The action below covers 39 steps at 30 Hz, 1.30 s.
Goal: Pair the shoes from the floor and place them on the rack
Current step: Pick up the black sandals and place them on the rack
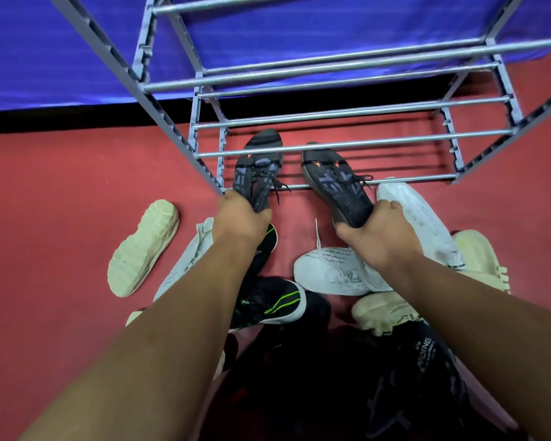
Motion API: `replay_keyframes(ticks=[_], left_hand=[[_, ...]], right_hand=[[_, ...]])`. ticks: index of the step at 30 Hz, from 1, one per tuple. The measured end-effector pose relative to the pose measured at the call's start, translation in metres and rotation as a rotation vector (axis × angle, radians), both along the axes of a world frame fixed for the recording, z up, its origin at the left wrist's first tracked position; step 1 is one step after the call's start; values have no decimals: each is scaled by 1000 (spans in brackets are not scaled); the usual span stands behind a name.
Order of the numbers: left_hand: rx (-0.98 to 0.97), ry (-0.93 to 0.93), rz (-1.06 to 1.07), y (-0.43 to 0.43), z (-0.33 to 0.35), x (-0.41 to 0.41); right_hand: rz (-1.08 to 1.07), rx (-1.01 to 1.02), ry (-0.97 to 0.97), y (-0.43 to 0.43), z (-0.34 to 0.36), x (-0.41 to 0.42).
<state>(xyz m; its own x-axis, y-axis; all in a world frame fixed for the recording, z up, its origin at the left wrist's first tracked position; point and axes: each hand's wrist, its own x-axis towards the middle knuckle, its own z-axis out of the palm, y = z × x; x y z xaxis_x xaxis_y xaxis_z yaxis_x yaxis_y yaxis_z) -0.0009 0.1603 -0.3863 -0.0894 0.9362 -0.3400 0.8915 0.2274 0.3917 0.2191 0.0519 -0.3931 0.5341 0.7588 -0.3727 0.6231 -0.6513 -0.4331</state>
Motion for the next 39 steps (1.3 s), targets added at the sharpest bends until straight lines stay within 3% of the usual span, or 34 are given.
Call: replay_keyframes(ticks=[12, 19, 24, 30, 39], left_hand=[[66, 89, -57, 66, -26, 16], [-52, -7, 110, 87, -44, 16], [34, -106, 43, 72, -53, 4], [151, -237, 85, 60, -56, -9], [105, -166, 40, 21, -45, -58]], right_hand=[[12, 181, 12, 111, -24, -25], [306, 101, 42, 147, -37, -50], [212, 8, 134, 142, -44, -50], [225, 76, 99, 134, -42, -59], [222, 78, 174, 84, -30, -79]])
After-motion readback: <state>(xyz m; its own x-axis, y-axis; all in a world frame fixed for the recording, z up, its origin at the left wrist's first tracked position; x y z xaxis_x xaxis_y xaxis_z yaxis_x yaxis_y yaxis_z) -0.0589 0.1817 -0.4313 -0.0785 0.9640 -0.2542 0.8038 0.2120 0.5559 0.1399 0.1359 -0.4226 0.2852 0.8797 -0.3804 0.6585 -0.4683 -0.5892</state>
